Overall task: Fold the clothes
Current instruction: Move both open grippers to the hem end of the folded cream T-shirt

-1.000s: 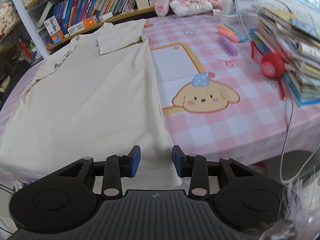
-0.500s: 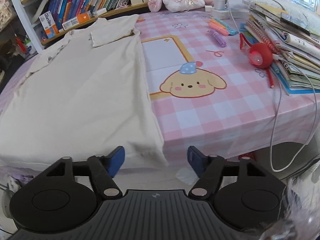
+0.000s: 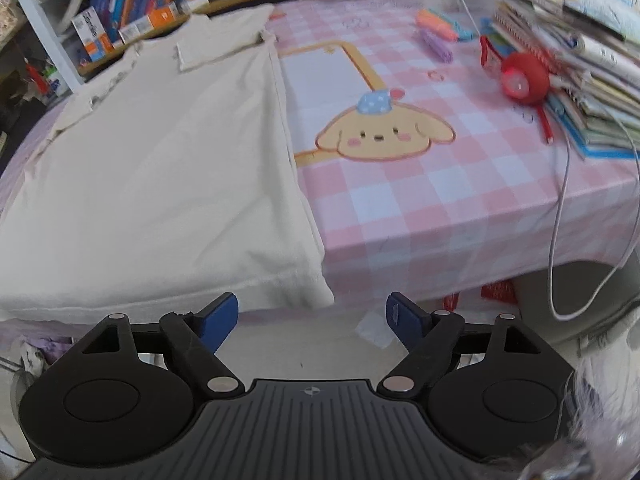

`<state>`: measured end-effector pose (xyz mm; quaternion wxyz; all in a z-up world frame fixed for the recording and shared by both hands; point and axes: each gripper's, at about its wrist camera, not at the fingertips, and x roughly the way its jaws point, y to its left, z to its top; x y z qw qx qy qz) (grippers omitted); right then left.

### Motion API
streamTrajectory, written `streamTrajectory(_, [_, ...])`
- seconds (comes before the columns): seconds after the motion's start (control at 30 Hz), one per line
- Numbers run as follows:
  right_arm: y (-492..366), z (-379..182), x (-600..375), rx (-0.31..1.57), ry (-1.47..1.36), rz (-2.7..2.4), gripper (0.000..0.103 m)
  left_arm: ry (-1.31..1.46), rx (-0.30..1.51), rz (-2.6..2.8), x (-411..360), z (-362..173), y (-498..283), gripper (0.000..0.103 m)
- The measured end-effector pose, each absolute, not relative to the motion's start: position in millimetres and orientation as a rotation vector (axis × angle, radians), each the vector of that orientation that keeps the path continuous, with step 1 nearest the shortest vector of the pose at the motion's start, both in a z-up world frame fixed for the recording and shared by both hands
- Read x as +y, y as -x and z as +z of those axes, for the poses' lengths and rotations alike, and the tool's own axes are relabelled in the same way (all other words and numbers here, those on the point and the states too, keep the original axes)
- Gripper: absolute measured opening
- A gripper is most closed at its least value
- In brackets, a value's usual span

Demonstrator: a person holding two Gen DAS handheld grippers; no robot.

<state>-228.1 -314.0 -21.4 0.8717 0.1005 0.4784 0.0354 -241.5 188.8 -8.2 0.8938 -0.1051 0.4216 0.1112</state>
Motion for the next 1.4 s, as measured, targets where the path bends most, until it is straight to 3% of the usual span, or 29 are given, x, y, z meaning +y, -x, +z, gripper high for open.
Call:
streamTrajectory(0.53, [222,-21,-314,1.021,-0.215,0.146,0.073,0.278,0.935,0.208,204,-17,237,0.09])
streamTrajectory(1.1, [219,-15,-315,1.021,-0.041,0.314,0.073,0.338,0.925,0.109,237,-19,240,0.088])
streamTrajectory(1.4, [200,-19,-320,1.054,-0.146,0.329,0.073,0.416,0.943,0.064,245,-25,229,0.088])
